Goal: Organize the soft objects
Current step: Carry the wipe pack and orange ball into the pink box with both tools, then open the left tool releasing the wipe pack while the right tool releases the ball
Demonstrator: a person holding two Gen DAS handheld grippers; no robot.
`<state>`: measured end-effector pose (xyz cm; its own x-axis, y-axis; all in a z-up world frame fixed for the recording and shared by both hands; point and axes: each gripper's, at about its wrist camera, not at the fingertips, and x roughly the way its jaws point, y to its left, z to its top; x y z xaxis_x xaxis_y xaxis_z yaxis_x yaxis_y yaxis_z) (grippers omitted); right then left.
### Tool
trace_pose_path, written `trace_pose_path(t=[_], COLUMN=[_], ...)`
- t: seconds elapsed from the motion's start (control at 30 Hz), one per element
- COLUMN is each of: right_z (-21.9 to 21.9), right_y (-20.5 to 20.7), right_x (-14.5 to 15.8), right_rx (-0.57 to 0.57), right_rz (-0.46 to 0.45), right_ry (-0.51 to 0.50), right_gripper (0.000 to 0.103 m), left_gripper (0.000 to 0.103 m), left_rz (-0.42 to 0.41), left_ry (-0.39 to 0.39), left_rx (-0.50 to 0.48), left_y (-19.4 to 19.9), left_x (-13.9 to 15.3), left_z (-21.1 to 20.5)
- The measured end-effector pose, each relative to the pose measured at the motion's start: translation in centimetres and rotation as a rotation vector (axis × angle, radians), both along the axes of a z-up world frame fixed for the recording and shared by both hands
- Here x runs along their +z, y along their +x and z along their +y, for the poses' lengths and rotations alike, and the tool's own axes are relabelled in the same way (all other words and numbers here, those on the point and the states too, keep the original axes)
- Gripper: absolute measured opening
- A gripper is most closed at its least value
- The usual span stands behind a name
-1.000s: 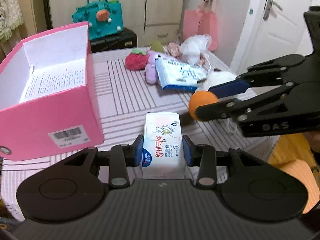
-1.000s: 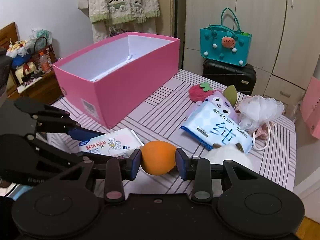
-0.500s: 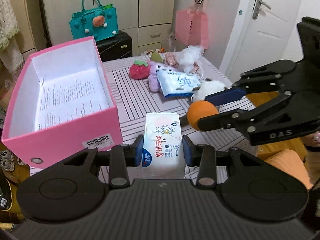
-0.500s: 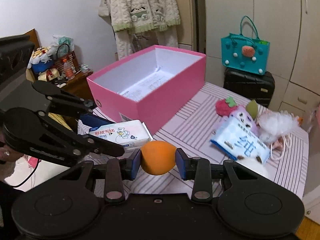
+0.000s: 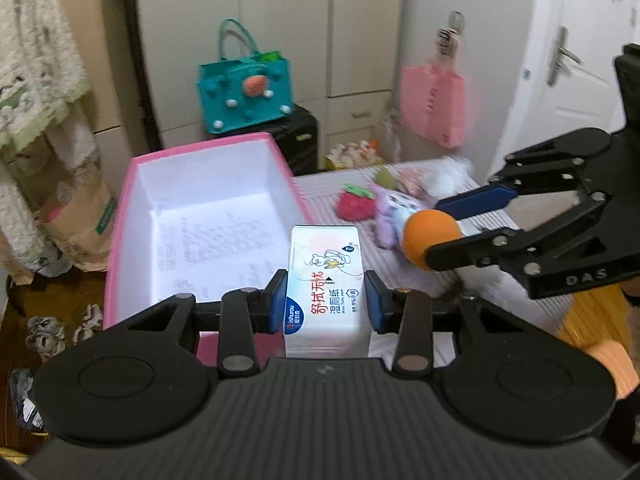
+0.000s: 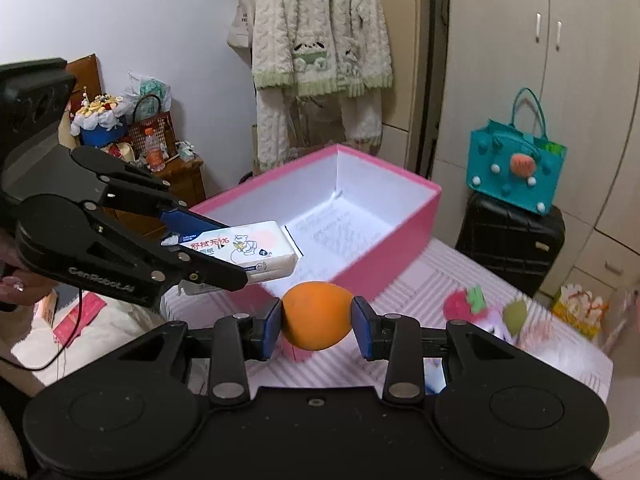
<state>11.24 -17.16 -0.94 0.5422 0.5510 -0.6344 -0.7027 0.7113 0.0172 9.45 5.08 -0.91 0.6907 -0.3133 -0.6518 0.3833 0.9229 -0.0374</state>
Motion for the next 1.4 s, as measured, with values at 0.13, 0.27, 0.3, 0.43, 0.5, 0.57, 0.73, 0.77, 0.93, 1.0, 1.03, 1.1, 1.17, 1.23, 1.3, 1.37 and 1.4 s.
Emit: trace_pose_path(t=[0.13,0.27,0.3,0.43,0.5,0.57,0.73,0.77,0.93,1.0,1.03,1.1,1.17,1.23,1.3,1.37,1.4], right_z=[1.6,3.3,3.9,6.1,7.4,8.6,11.1,11.6,13.7,14.1,14.3,14.4,14.6,14.7,14.8,15.4,15.7], right_y=[2.0,4.3,5.0,8.2,10.0,12.2,16.7,17.4,20.4,21.2,21.6,22.1,22.6,22.9,23.0,23.5,23.6], right_x=[0.8,1.1,1.2,0.9,0.4,-0.4,-2.6,-2.9,-4.8,-5.6,-6.0,-6.5,-6.8,-7.1,-7.4,-7.9,-8.1], right_rx=[0.028,0.061,0.070,0.095,0.102,0.116,0.177,0.190,0.267,0.297,0.312,0.330,0.347,0.354,0.366,0.380,0.384], right_rz=[-0.020,-0.048,-0.060,-0.089,-0.106,-0.111,-0.079,-0.082,-0.060,-0.051,-0.051,-0.051,-0.048,-0.048,-0.053,-0.053,-0.053], right_ry=[0.005,0.012,0.009,-0.024,-0.060,-0.106,-0.220,-0.246,-0.360,-0.389,-0.405,-0.417,-0.421,-0.435,-0.454,-0.483,-0.496], right_gripper=[0.043,0.042,0.042,0.042,0.042,0.042,0.042,0.042,0.043,0.043,0.043,0.043,0.043,0.043,0.043,0.043,0.043], left_gripper=[0.038,0.038,0.038,0.038,0.038,0.038,0.038,0.038,0.038,0.038,0.038,0.038,0.038,0.038,0.038,0.038,0.038], left_rz=[-0.010,-0.018,-0.019,-0.006,0.029,0.069,0.170,0.179,0.197,0.205,0.214,0.230,0.238,0.254,0.276,0.290,0.291], left_ry=[-0.031,-0.048,-0.044,-0.014,0.002,0.015,0.042,0.056,0.082,0.058,0.045,0.022,0.018,0.003,-0.018,-0.020,-0.017], left_rx=[0.047,0.087,0.098,0.146,0.163,0.164,0.186,0.193,0.193,0.201,0.206,0.220,0.226,0.232,0.238,0.250,0.256], left_y=[2.2,5.1,5.8,9.8,12.4,14.4,19.5,20.2,22.2,22.7,23.0,23.7,24.3,24.7,25.2,25.5,25.6], left_x=[0.1,-0.3,-0.5,-1.7,-2.6,-3.5,-5.8,-6.2,-7.8,-8.2,-8.4,-8.7,-9.1,-9.4,-9.8,-10.3,-10.6], left_z=[1.9,3.4,3.7,4.2,4.3,4.3,4.7,4.7,4.3,4.6,4.7,5.0,5.1,5.2,5.3,5.3,5.3])
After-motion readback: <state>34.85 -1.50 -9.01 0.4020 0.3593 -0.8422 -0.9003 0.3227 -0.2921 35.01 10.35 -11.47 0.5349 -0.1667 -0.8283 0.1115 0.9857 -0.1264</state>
